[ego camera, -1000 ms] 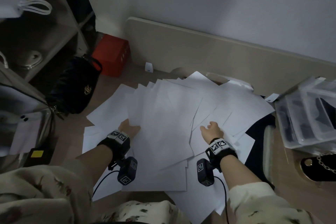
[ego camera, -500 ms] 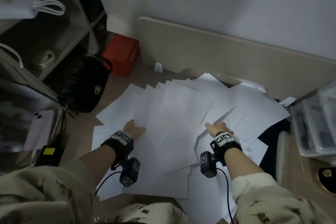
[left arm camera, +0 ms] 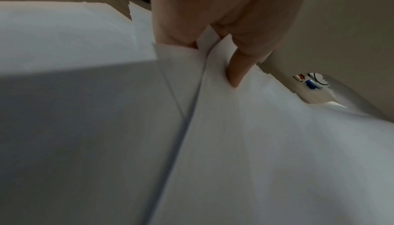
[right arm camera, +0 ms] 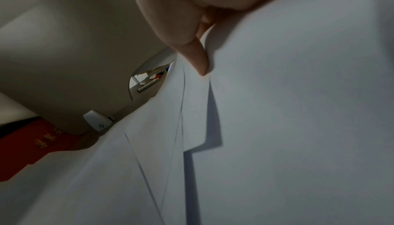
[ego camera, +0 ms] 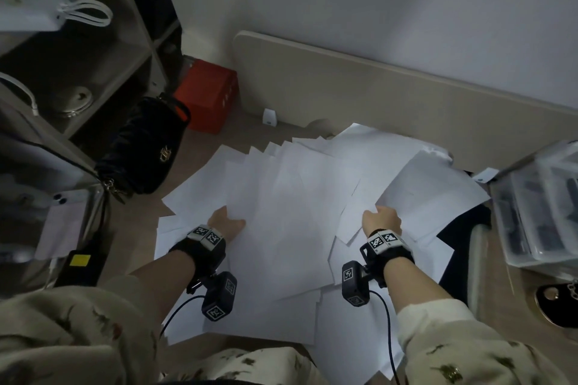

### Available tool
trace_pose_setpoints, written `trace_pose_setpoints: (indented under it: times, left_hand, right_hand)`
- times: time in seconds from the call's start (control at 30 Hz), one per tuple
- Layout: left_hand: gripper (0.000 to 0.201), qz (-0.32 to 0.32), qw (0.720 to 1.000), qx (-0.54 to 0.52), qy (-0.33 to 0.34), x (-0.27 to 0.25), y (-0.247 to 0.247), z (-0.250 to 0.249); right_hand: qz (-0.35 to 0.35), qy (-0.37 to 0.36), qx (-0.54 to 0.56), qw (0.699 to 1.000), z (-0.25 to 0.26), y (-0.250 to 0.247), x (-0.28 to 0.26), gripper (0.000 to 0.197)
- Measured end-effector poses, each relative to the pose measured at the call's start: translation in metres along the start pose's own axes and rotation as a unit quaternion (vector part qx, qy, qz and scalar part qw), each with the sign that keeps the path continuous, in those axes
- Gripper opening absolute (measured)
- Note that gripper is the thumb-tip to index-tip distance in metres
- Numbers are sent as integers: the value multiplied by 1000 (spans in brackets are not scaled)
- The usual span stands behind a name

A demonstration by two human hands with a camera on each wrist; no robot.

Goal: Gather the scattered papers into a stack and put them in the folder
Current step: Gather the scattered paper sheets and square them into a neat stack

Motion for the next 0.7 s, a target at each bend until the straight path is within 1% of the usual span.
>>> trace_pose_setpoints:
  times: [0.07,0.13,0.23,0.33,0.4,0.5,0.6,0.63,0.7]
  left_hand:
    - [44,1,1000,3,5,-3,1,-2]
    - [46,4,1000,8,7,-6,0,-3]
    - [47,12,1000,15,6,-12,-1,-4]
    - [56,20,1000,24,-2,-18,-3,-5]
    - [58,24,999,25,-6,-23,-2,-7]
    - [60,31,999,27,-13,-29,1,-8]
    - [53,38,999,36,-2,-34,4,-10]
    - [52,41,998,37,-1,-36,4,-10]
    - [56,49,998,37,-2,-36,6,-9]
  right_hand:
    - [-28,8,14,999,-6,-9,-5,35]
    - [-51,8,26,998,-10,-18,-11,44]
    - [-80,-6,44,996,-17,-29,-21,44]
    - [-121,-21,61,991,-29,-37,-30,42]
    - [-154,-42,90,983,-38,-43,-36,41]
    - [-194,-65,176,963,-42,-52,-47,42]
    - [-233,-93,239,938,-35,-62,-59,42]
    - [-243,-105,255,930,-31,-65,-63,43]
    - [-243,-135,278,919,-21,-69,-70,43]
Point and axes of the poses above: each hand's wrist, its own x-axis towards the middle knuckle, its own y-axis out of the palm, z = x × y, the point moved 1 cm from there along x, towards the middle knuckle, and after that the axes turned 14 degrees about -x, right-handed, at the moved point
